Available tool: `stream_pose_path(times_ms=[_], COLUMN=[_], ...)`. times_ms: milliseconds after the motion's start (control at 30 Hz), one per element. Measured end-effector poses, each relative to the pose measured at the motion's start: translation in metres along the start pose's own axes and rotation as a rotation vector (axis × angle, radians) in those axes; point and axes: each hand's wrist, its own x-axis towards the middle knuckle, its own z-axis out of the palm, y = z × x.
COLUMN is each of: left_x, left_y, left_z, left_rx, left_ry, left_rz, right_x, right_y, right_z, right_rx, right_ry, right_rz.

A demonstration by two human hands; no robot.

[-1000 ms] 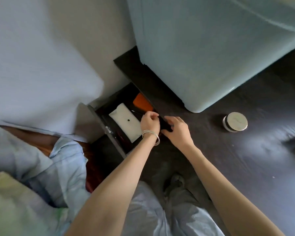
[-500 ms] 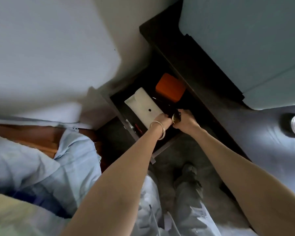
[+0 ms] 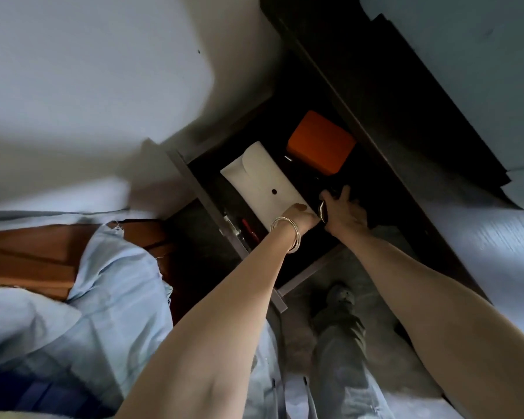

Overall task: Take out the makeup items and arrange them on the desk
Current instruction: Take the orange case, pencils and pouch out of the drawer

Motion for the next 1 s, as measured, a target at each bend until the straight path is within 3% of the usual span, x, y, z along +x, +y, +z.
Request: stream_pose_path(times_ms=[300, 500, 800, 1000], left_x=[-0.042, -0.111, -0.226, -0.253], left_y=[0.027, 0.06, 0.104, 0.12], left_z=[-0.012, -0.026, 0.002, 0.066], left_rx=[0.036, 0.077, 0.208, 0.426], left_ry=[0.039, -0.064, -0.305, -0.339], left_rz=[0.162, 0.151, 0.353, 0.503], right_x=[-0.07, -0.155, -0.253, -0.294], right_y=[-0.023, -0.024, 0.041, 0.099], right_z=[-0.042, -0.093, -0.165, -0.165], right_rx=[0.419, 0.635, 0.823, 0.883], right_ry=[0.153, 0.256, 0.381, 0.488], right_rz=[-0.038, -0.01, -0.034, 0.013])
